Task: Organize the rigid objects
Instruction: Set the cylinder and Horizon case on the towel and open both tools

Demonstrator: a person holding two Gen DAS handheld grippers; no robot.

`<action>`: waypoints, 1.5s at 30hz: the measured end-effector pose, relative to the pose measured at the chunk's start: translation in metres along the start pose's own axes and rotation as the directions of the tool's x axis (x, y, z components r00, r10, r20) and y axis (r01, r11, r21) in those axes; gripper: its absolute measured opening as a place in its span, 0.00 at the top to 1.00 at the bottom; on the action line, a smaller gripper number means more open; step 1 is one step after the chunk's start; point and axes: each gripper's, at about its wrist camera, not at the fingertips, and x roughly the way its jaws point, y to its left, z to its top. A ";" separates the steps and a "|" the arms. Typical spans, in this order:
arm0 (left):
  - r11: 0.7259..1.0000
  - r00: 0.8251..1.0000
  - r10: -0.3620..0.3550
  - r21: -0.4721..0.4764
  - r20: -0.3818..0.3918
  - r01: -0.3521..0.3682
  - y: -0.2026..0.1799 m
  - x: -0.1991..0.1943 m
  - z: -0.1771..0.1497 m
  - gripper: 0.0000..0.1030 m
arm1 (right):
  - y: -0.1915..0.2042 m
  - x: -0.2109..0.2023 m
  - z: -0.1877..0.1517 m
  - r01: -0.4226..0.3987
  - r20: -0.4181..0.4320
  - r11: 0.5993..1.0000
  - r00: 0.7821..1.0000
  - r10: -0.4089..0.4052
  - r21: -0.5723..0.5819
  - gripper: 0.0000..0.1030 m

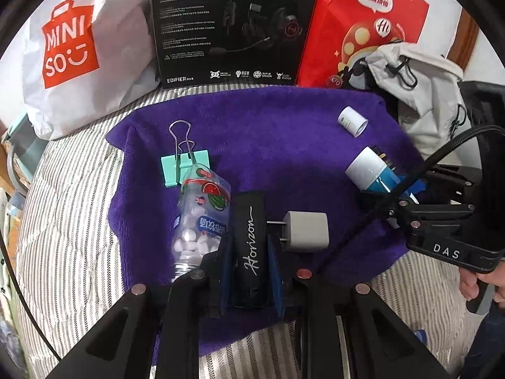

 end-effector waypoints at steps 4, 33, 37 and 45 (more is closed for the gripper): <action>1.000 1.000 0.010 -0.003 -0.004 -0.010 0.001 0.004 0.003 0.80 | -0.002 0.005 0.000 0.003 -0.006 1.000 1.000 -0.003 0.003 0.65; 0.999 0.998 -0.024 -0.032 -0.052 0.022 0.005 0.001 -0.011 0.70 | -0.015 -0.020 -0.015 -0.052 -0.030 0.999 0.998 0.052 0.010 0.61; 1.000 0.999 -0.017 -0.026 -0.027 0.016 0.000 -0.015 -0.016 0.68 | -0.019 -0.046 -0.022 -0.045 0.023 0.998 0.999 0.044 0.033 0.61; 1.000 1.000 -0.016 -0.001 0.018 0.016 -0.015 -0.052 -0.039 0.54 | -0.026 -0.091 -0.059 -0.015 0.077 0.995 0.997 0.007 0.099 0.60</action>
